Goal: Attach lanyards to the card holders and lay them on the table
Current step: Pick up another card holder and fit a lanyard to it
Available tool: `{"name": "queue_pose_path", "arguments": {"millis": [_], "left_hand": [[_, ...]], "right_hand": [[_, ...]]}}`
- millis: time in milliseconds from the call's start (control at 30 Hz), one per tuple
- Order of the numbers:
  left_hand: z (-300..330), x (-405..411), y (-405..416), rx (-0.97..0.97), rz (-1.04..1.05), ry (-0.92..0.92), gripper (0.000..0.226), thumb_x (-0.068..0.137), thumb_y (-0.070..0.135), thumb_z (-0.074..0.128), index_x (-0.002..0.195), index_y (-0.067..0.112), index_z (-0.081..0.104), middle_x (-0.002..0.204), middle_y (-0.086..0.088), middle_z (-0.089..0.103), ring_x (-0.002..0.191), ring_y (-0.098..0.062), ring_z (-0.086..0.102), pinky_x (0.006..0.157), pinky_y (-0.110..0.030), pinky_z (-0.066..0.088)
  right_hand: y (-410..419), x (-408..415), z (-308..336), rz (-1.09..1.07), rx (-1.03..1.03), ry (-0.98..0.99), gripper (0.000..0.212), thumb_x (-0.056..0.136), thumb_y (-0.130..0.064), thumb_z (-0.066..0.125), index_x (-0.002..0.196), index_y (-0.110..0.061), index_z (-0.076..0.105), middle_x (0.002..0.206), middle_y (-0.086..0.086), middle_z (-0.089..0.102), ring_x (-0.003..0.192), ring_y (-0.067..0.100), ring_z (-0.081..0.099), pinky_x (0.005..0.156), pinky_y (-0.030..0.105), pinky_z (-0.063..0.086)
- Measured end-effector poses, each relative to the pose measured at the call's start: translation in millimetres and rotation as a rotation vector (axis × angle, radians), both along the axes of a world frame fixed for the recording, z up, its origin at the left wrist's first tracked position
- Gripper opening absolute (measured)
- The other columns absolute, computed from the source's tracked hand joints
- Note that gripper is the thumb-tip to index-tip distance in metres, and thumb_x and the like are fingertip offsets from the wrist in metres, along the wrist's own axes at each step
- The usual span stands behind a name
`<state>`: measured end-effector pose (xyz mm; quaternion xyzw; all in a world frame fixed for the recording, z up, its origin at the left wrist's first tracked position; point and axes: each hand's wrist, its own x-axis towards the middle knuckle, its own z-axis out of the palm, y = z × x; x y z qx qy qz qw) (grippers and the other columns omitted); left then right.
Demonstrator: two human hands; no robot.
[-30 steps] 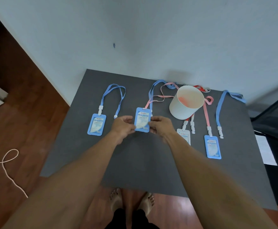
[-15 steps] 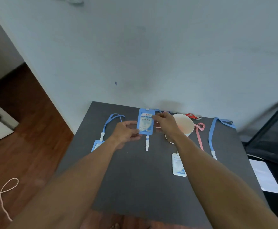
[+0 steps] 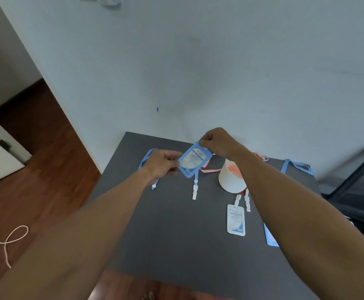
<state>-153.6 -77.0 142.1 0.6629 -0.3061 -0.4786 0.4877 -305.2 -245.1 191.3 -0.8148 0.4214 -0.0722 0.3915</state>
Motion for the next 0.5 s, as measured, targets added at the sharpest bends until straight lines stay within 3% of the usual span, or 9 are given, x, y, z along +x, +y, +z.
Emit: {"name": "queue_pose_path", "arguments": {"millis": [133, 233, 367, 433, 500], "left_hand": [[16.2, 18.9, -17.3, -0.003, 0.069, -0.070, 0.020, 0.095, -0.001, 0.064, 0.110, 0.008, 0.072, 0.105, -0.011, 0.073, 0.094, -0.021, 0.072, 0.077, -0.032, 0.063], [28.2, 28.3, -34.4, -0.056, 0.102, -0.079, 0.017, 0.095, -0.002, 0.064, 0.105, 0.008, 0.072, 0.112, -0.014, 0.073, 0.098, -0.024, 0.072, 0.076, -0.033, 0.063], [36.6, 33.5, -48.3, -0.112, 0.071, -0.227, 0.016, 0.095, 0.009, 0.067, 0.110, 0.012, 0.073, 0.114, -0.007, 0.073, 0.105, -0.022, 0.071, 0.072, -0.030, 0.063], [36.1, 31.2, -48.3, -0.098, -0.027, -0.390, 0.033, 0.089, 0.019, 0.077, 0.121, 0.015, 0.070, 0.114, -0.002, 0.072, 0.102, -0.015, 0.071, 0.080, -0.029, 0.062], [34.1, 26.1, -44.9, -0.097, -0.130, -0.562, 0.060, 0.075, 0.025, 0.089, 0.130, 0.020, 0.064, 0.113, 0.003, 0.069, 0.098, -0.010, 0.068, 0.077, -0.017, 0.057]], "right_hand": [[-2.0, -13.1, 0.8, -0.047, 0.078, -0.006, 0.023, 0.096, -0.019, 0.067, 0.075, -0.011, 0.067, 0.082, 0.003, 0.071, 0.066, 0.012, 0.051, 0.057, 0.023, 0.038], [-3.8, -19.0, -3.1, -0.086, 0.158, -0.020, 0.024, 0.096, -0.025, 0.067, 0.090, -0.002, 0.070, 0.095, 0.006, 0.077, 0.075, 0.015, 0.056, 0.067, 0.031, 0.044], [-3.6, -21.9, -4.5, -0.150, 0.245, -0.108, 0.021, 0.097, -0.023, 0.064, 0.084, -0.007, 0.067, 0.098, 0.007, 0.077, 0.082, 0.016, 0.062, 0.076, 0.035, 0.051], [-4.5, -23.5, -3.3, -0.188, 0.253, -0.153, 0.023, 0.098, -0.021, 0.063, 0.081, -0.006, 0.064, 0.093, 0.004, 0.076, 0.080, 0.014, 0.061, 0.074, 0.034, 0.049], [-5.6, -25.6, -2.1, -0.210, 0.252, -0.178, 0.024, 0.099, -0.019, 0.062, 0.080, -0.004, 0.063, 0.089, 0.002, 0.075, 0.080, 0.014, 0.062, 0.073, 0.035, 0.049]]}}
